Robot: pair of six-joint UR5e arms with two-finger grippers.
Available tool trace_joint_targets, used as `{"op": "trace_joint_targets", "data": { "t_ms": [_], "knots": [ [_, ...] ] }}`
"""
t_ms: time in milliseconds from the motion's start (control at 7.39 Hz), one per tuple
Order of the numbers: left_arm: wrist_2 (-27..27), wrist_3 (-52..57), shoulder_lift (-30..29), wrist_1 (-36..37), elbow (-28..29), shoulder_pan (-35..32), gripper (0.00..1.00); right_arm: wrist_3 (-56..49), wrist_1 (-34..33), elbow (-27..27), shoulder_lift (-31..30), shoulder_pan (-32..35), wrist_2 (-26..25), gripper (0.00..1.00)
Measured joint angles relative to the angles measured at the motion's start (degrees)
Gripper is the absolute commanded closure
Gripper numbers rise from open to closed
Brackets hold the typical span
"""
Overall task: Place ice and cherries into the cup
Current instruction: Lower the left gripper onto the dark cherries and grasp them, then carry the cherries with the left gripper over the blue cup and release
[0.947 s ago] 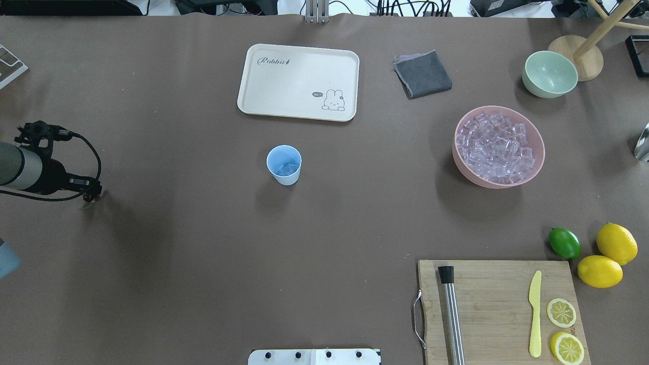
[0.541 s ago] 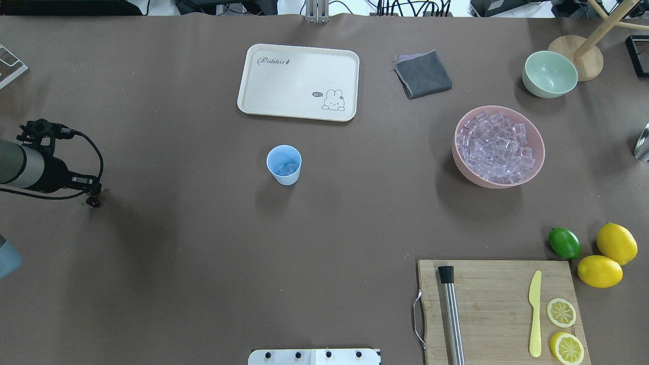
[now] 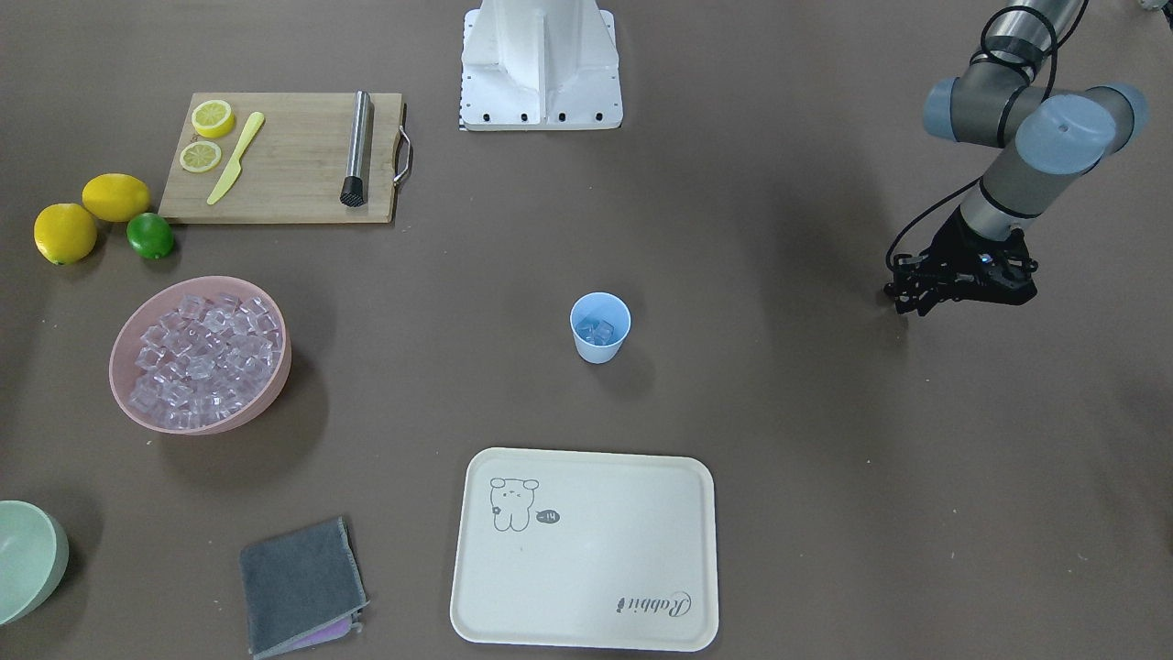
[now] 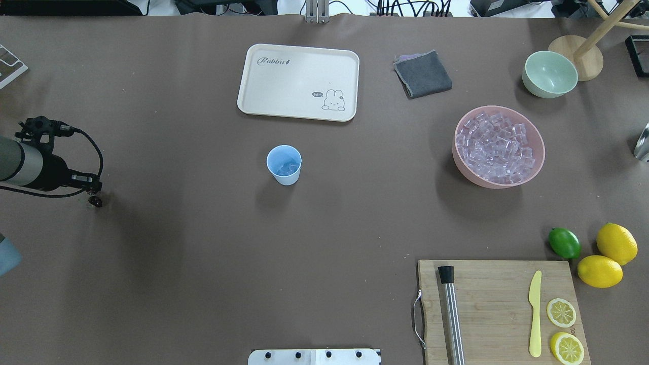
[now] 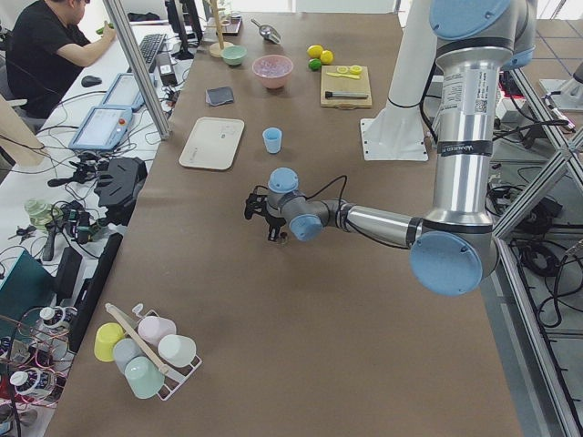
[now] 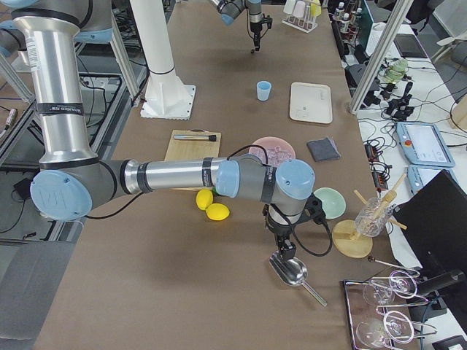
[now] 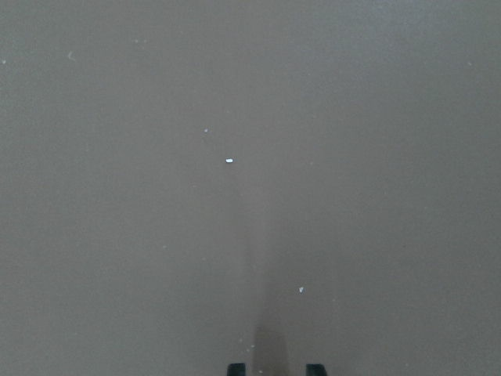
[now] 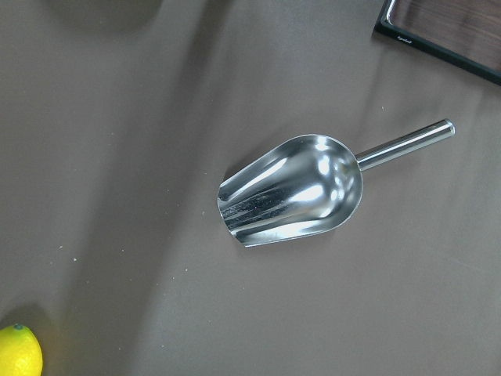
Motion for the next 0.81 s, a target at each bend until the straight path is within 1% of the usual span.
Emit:
{"op": "trace_joint_targets", "data": {
  "t_ms": [135,271,406,676,812],
  "knots": [
    [-1.8,0.0,-2.0,4.3,-1.8,-1.2,0.64,0.0,0.0,0.1,0.0,0.0,0.0,0.00],
    [-3.4,0.0,-6.0,10.8,-3.7,-2.6,0.64,0.0,0.0,0.3,0.0,0.0,0.0,0.00],
    [-4.1,-0.3,-11.8,18.1,-4.8,-3.3,0.64,0.0,0.0,0.4,0.1,-0.1,0.0,0.00],
    [-4.1,-3.5,-26.6,33.4,-5.2,-3.3,0.64,0.0,0.0,0.3,0.4,-0.1,-0.1,0.00],
    [-4.0,-6.6,-32.8,37.1,-4.8,-2.7,0.64,0.0,0.0,0.3,0.5,-0.1,-0.1,0.00]
  ]
}}
